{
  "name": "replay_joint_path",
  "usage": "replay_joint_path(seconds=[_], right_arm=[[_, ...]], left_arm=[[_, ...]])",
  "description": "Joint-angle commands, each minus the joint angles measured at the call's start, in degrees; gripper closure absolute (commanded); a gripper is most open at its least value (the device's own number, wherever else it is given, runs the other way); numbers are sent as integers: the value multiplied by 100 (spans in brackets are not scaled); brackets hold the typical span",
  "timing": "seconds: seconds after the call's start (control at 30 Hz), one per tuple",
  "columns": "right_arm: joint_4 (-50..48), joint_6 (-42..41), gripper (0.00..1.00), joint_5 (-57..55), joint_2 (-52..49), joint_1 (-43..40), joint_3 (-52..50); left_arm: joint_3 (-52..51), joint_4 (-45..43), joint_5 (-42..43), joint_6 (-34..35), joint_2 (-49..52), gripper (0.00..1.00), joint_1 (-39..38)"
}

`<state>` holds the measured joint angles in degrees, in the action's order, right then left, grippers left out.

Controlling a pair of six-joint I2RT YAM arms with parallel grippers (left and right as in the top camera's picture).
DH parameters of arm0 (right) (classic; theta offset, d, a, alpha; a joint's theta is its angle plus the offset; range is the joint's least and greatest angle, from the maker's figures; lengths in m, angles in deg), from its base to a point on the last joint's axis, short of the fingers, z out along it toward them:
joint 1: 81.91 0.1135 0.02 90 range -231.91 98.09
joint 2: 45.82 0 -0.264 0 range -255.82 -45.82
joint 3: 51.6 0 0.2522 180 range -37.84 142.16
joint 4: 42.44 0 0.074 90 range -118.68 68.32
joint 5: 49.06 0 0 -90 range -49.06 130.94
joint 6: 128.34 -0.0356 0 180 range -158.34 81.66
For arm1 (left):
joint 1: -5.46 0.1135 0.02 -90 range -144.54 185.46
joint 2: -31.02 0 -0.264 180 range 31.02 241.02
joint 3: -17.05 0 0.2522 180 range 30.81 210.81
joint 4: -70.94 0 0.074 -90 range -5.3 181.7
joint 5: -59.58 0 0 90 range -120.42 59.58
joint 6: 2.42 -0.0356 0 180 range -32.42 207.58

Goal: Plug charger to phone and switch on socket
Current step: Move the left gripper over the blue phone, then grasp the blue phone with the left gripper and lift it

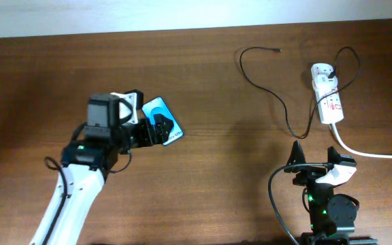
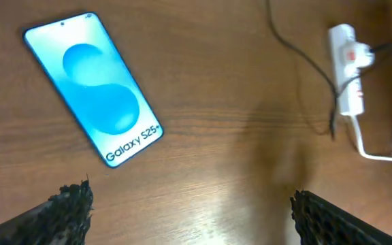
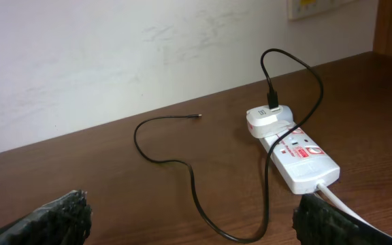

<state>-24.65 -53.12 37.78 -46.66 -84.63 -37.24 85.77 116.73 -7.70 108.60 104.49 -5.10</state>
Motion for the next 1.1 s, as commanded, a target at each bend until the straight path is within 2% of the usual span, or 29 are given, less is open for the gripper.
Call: replay_joint_path(seconds=[0.0, 0.07, 0.23, 0.37, 0.47, 0.57, 0.67, 0.77, 0.87, 0.97, 1.07], right_arm=[[46, 22, 2, 9, 48, 46, -28], [46, 22, 2, 9, 48, 46, -28], [46, 22, 2, 9, 48, 46, -28], [46, 22, 2, 9, 48, 46, -28], [46, 22, 2, 9, 48, 46, -28], [46, 22, 2, 9, 48, 46, -28], [46, 22, 2, 9, 48, 46, -28], [48, 22, 2, 9, 48, 46, -28], [46, 22, 2, 9, 48, 46, -28], [46, 22, 2, 9, 48, 46, -28], [46, 22, 2, 9, 48, 46, -28]], left_arm=[[671, 247, -1700, 612, 162, 1, -577], [898, 433, -2092, 682, 280, 1, -708], [1290, 614, -2216, 986, 1073, 1, -734], [1377, 647, -2214, 1451, 1917, 1, -734], [1377, 588, -2214, 2111, 2428, 1, -734], [1379, 317, -2326, 2216, 2669, 1, -734], [1386, 273, -2776, 2573, 2715, 1, -734], [1917, 361, -2861, 2577, 2868, 0, -732], [3335, 1283, -3012, 2511, 3493, 0, -734], [5110, 3014, -3265, 2437, 4494, 1, -732], [5335, 3449, -2997, 2439, 4927, 1, -732]])
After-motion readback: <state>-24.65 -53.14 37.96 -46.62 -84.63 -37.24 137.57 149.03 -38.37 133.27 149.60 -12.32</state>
